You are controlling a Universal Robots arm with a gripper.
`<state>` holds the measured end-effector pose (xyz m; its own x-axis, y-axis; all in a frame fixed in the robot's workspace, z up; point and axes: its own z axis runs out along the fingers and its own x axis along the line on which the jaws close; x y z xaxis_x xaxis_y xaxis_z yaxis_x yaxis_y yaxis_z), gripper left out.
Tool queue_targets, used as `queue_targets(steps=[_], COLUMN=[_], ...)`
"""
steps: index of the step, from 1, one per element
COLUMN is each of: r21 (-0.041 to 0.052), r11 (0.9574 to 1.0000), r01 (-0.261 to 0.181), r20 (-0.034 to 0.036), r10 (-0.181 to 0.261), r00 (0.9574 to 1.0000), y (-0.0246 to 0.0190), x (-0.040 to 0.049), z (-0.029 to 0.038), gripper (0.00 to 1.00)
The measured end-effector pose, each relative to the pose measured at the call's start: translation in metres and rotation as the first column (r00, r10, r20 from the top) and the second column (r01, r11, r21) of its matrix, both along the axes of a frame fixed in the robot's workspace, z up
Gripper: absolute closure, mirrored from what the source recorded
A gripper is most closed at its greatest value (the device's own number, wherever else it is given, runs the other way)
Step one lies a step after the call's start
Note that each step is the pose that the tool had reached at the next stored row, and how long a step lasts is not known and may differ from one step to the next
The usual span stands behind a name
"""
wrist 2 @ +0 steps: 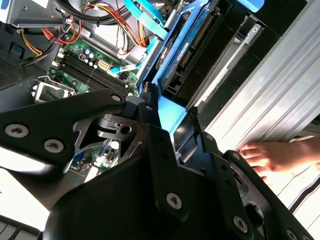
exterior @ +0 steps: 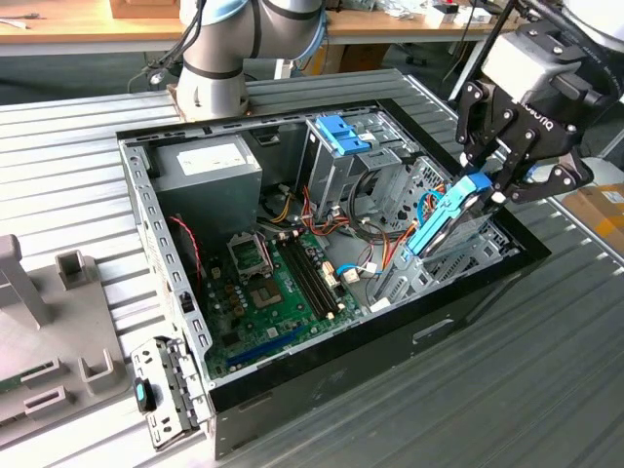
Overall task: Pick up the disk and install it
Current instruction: 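Insert the disk into the insertion slot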
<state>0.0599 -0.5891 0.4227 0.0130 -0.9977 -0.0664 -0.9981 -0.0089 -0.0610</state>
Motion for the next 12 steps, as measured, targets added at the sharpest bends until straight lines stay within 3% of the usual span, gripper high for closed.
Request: queue_targets(steps=[4,12], r21=[-0.0001,0.0000], r11=[1.0000,1.0000], r01=[0.000,0.000], r20=[0.0024,0.0025], r10=[0.000,0.000], r00=[1.0000,1.0000], y=[-0.0001,-0.0001], x=[-0.0020,-0.0021], z=[-0.0071,-0.0075], gripper=[0.63,0.56])
